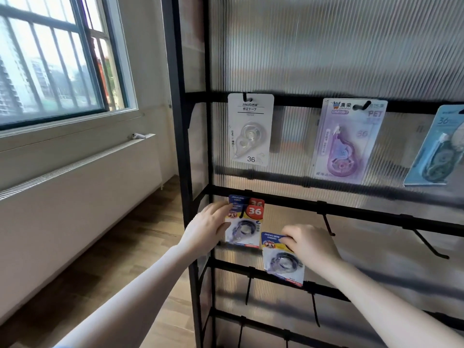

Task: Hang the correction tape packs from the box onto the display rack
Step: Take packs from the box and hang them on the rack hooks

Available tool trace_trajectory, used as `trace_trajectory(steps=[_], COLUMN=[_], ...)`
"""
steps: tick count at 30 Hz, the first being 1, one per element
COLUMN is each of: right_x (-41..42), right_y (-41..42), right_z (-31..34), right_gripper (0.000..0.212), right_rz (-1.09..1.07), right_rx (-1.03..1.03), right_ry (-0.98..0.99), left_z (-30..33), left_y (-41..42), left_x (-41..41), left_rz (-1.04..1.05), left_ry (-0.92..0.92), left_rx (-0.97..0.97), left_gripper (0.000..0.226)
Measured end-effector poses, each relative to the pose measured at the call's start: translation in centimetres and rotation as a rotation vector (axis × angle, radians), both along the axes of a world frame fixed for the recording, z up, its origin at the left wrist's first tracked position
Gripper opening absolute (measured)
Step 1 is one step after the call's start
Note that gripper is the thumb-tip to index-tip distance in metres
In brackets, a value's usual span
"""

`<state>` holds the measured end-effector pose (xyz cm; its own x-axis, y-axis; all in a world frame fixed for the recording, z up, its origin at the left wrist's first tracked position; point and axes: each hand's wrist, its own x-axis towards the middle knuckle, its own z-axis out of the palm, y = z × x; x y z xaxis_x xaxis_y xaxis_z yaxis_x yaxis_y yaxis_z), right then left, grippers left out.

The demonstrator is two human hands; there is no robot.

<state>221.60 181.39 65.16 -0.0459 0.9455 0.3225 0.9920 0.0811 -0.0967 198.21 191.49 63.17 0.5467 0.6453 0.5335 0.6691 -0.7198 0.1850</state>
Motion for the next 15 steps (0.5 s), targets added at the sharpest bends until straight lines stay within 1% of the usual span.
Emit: trace_trajectory(steps=[2, 4, 10, 15], right_x=[-0.8, -1.6, -4.3, -6.3], right_y=[0.5, 1.0, 2.1, 3.4], right_z=[0.4, 0.7, 1.7, 2.5], right_gripper=[0.025, 0.026, 0.027, 0.027], right_rz=[0.025, 0.055, 0.183, 0.236], right_rx=[0.021, 0.041, 0.121, 0.15], right_ry=[-0.01, -0.015, 0.051, 0.053], left_z=[-0.2, -0.4, -0.9, -0.8], left_y=[-1.0, -2.0, -4.6, -6.2], left_x=[-1.3, -2.6, -5.7, -7.5], left_rz=[0.033, 0.071, 0.236, 0.336], left_ry=[0.065, 0.115, 0.193, 0.25], left_rx=[0.041, 0.035, -0.081, -0.106], left_gripper=[0.046, 0.048, 0.055, 0.056])
